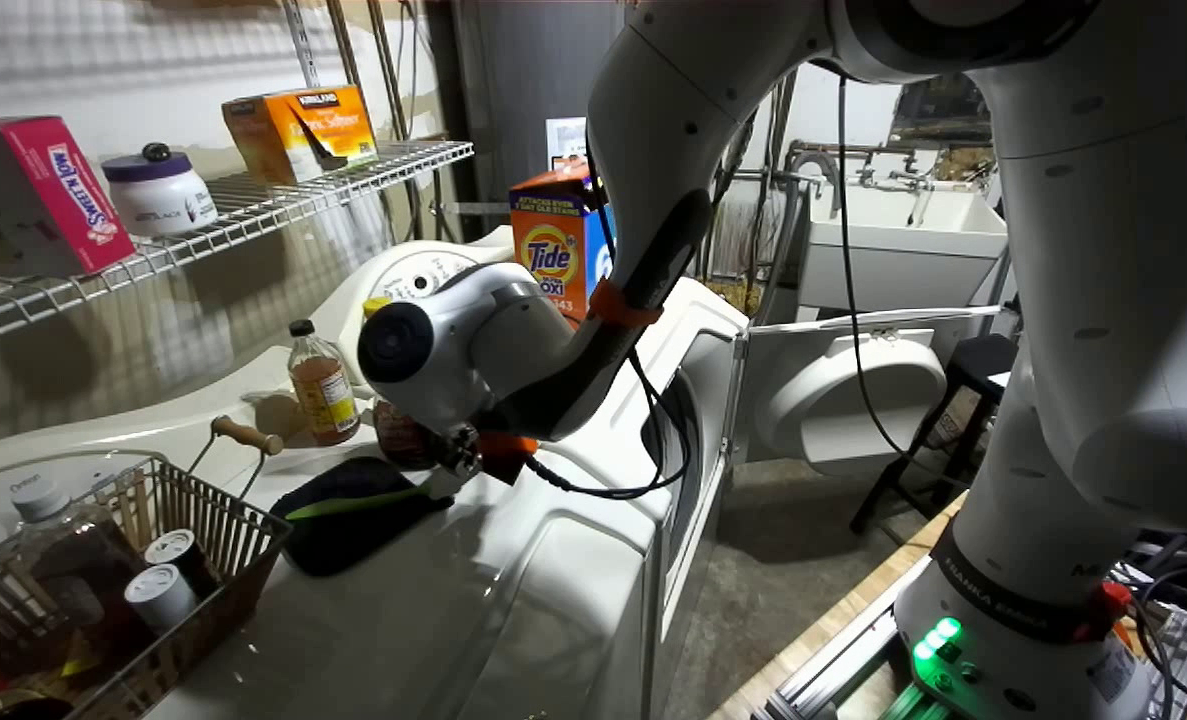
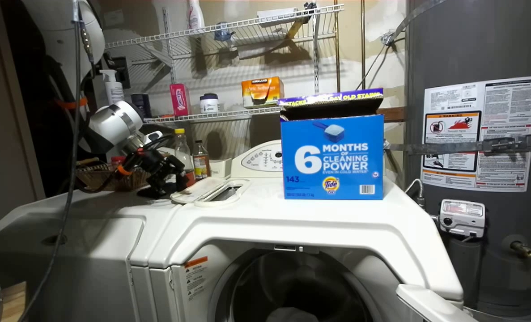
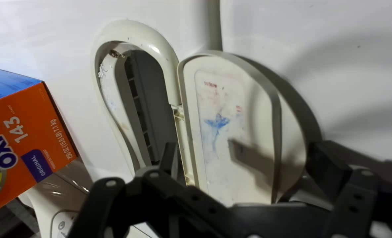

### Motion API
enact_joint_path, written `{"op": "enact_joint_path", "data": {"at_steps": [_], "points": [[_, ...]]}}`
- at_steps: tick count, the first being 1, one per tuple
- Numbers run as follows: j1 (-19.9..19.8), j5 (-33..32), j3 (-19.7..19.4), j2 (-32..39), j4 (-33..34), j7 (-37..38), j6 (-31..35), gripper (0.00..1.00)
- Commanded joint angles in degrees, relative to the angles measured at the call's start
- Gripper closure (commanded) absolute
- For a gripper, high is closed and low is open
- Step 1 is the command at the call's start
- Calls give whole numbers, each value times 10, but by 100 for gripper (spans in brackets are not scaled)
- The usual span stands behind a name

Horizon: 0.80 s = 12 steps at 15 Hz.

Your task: Close the detergent compartment of the washing machine on the right

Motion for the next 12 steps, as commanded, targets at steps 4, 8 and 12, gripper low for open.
{"op": "enact_joint_path", "data": {"at_steps": [4,8,12], "points": [[6,-24,-7,15,18,17,-14,0],[5,-30,-8,-4,15,20,-21,0],[-3,-33,-7,-40,5,19,-37,0]]}}
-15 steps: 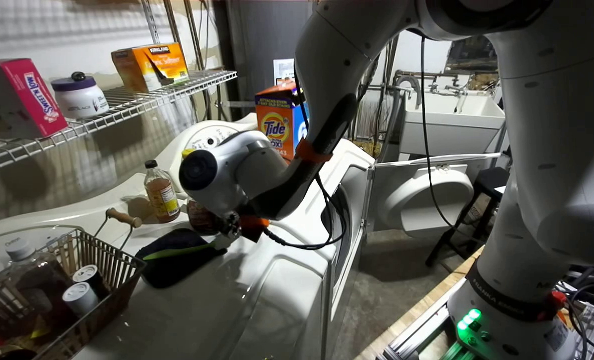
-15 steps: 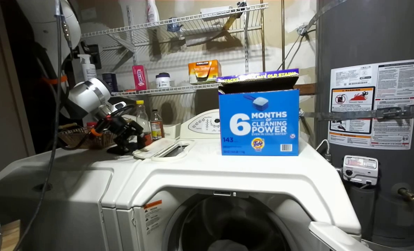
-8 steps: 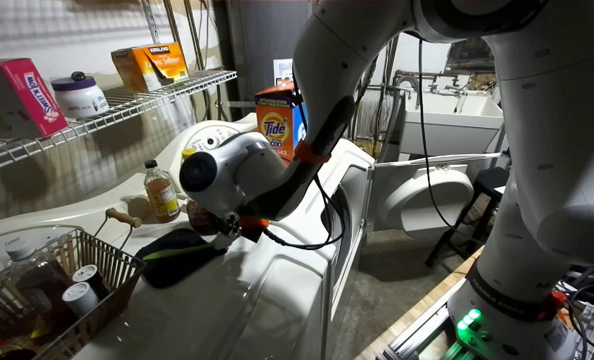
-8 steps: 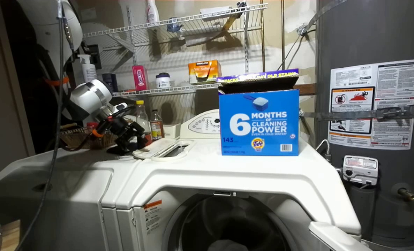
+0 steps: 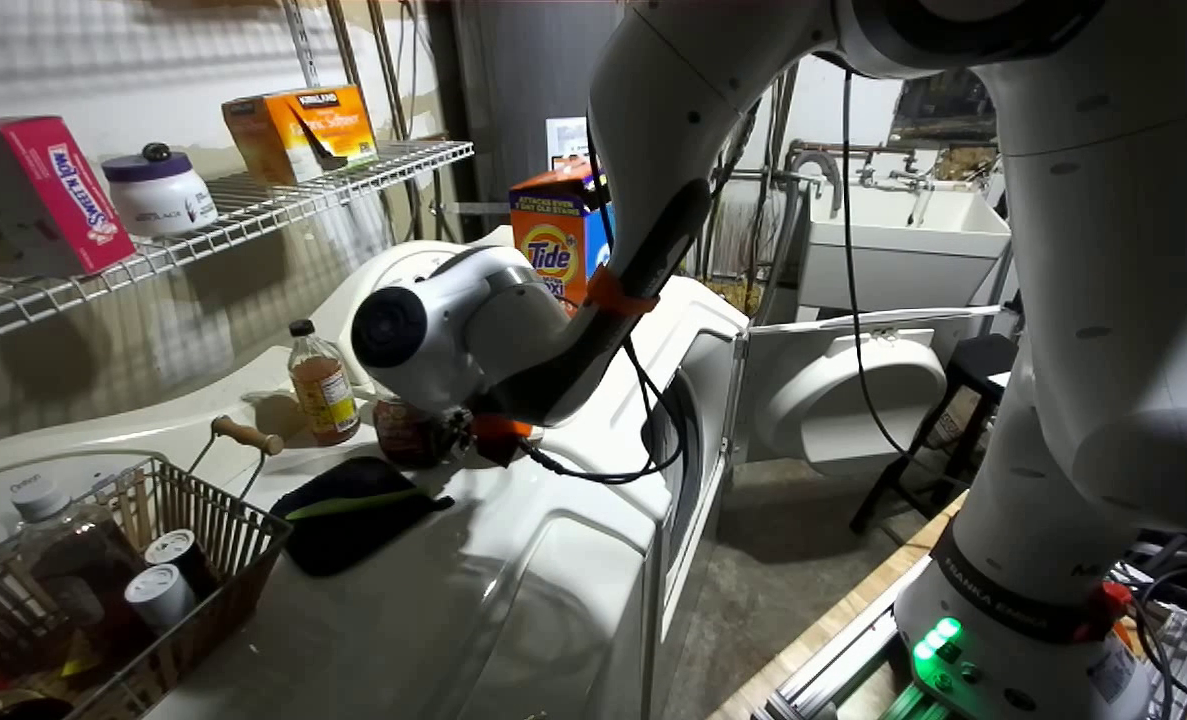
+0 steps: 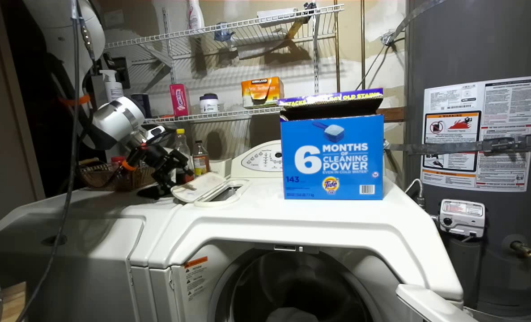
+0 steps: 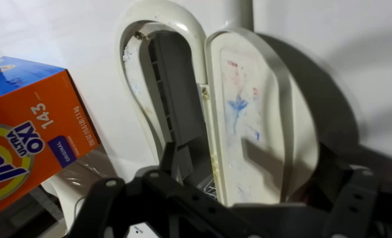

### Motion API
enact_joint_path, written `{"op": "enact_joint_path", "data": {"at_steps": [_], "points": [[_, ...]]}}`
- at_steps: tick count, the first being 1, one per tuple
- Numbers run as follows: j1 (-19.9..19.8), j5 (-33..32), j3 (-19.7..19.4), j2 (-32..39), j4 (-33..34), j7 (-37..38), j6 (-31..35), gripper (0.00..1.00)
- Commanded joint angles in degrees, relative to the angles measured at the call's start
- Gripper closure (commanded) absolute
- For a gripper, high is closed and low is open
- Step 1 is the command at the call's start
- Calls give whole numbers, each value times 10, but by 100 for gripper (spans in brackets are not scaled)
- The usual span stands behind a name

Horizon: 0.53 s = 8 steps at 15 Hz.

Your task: Close the detergent compartment of the washing machine on the right

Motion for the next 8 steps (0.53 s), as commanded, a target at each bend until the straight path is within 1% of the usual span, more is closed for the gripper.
{"op": "enact_joint_path", "data": {"at_steps": [1,5,8], "points": [[-6,-20,-3,-41,-14,17,-23,0],[-22,-18,-5,-72,-25,23,-36,0],[-41,-13,-9,-89,-37,29,-33,0]]}}
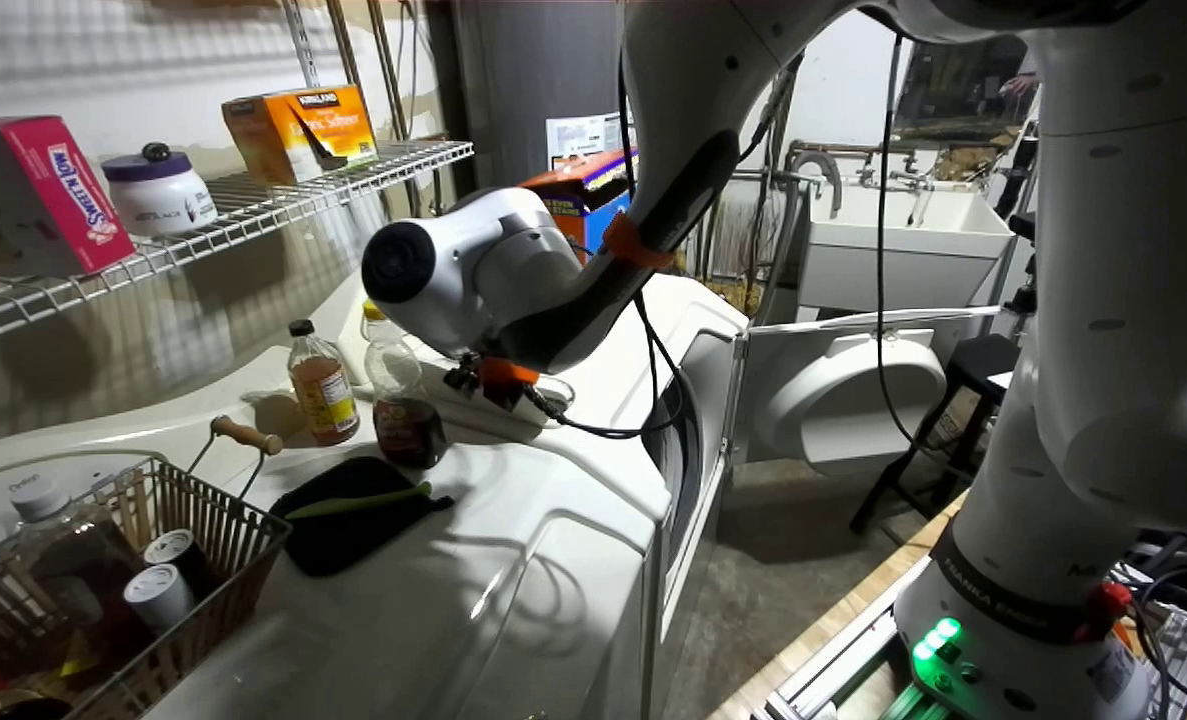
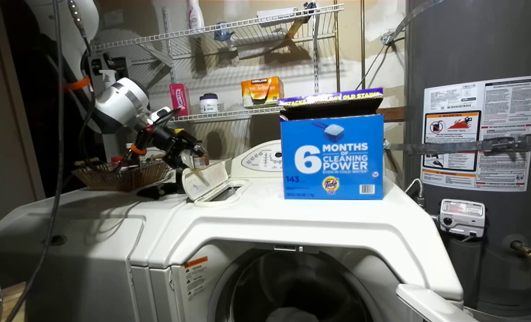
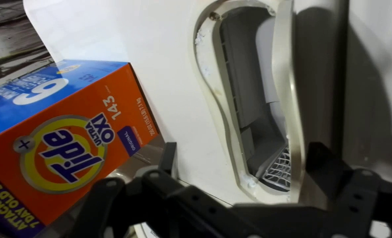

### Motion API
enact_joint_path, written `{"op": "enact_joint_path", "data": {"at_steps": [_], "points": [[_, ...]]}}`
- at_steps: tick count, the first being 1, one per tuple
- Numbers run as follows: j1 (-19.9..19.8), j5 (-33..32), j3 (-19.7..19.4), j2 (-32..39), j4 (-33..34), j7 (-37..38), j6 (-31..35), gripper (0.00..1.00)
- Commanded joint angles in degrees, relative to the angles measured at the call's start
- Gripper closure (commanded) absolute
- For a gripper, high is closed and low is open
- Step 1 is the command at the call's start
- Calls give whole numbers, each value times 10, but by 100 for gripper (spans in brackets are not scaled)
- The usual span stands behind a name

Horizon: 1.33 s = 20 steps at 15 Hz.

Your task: Close the detergent compartment of the washing machine on the right

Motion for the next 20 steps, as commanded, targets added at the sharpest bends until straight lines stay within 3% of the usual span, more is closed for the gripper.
{"op": "enact_joint_path", "data": {"at_steps": [1,11,15,18,20], "points": [[-22,-12,-3,-30,-31,28,1,0],[-64,-3,-11,-46,-52,42,9,0],[-74,17,-3,-58,-51,30,74,0],[-86,84,5,-89,-61,-4,173,0],[-92,170,6,-125,-77,-40,205,0]]}}
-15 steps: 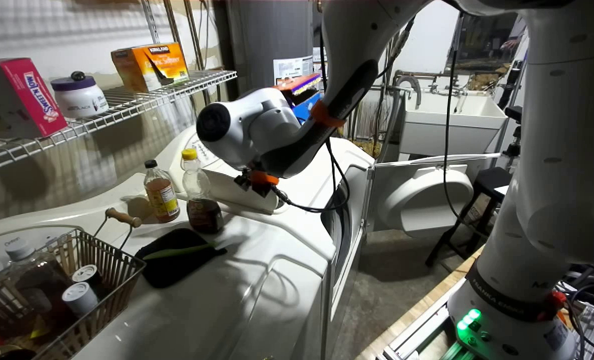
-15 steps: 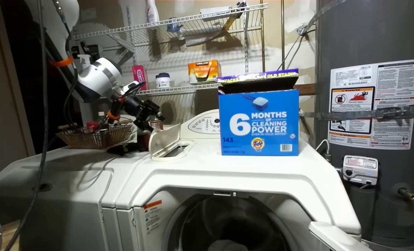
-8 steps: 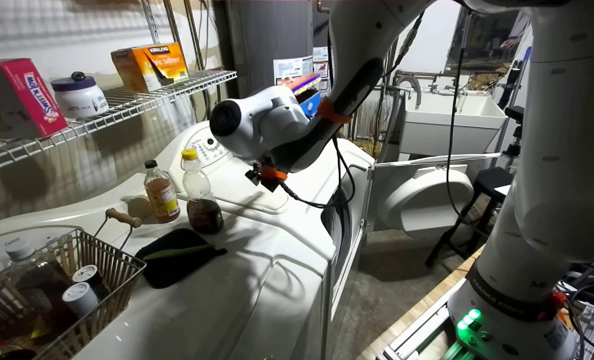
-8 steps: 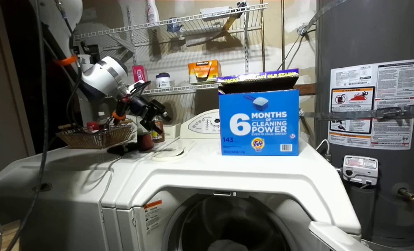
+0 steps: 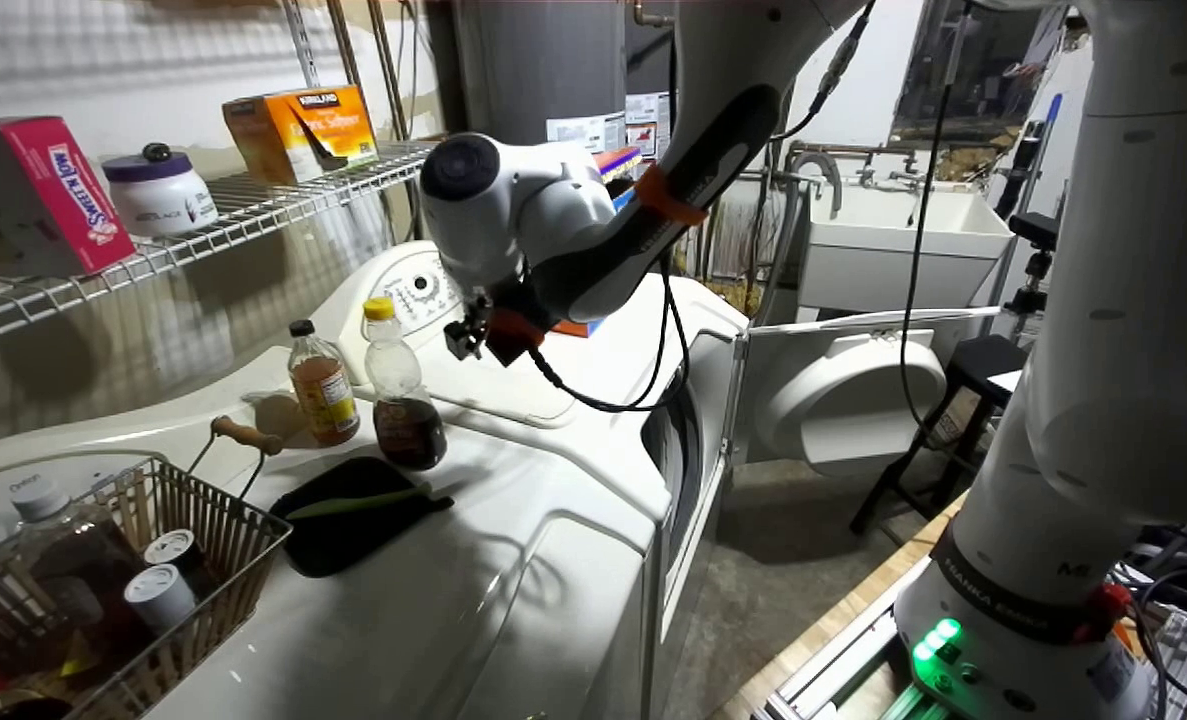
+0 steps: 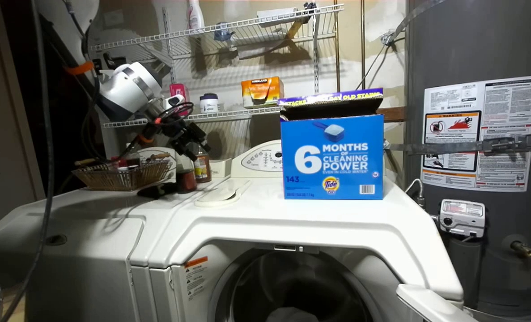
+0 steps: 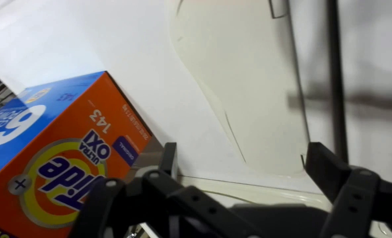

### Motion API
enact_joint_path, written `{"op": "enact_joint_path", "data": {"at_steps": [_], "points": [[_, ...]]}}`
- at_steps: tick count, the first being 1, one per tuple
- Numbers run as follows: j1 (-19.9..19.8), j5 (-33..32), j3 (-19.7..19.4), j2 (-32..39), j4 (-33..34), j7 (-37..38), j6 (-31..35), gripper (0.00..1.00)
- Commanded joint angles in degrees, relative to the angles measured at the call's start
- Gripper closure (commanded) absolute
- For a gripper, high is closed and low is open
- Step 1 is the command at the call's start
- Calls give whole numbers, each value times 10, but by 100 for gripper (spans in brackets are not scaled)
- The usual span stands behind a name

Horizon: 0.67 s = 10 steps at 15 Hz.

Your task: Close the detergent compartment of the washing machine on the right

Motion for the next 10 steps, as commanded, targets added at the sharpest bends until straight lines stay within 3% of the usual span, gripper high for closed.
{"op": "enact_joint_path", "data": {"at_steps": [1,5,8,10], "points": [[-20,138,6,-85,-50,-61,39,0],[-28,285,-7,-174,-91,-125,-50,0],[-22,421,-7,-251,-117,-267,-81,0],[-16,479,-6,-304,-118,-354,-126,0]]}}
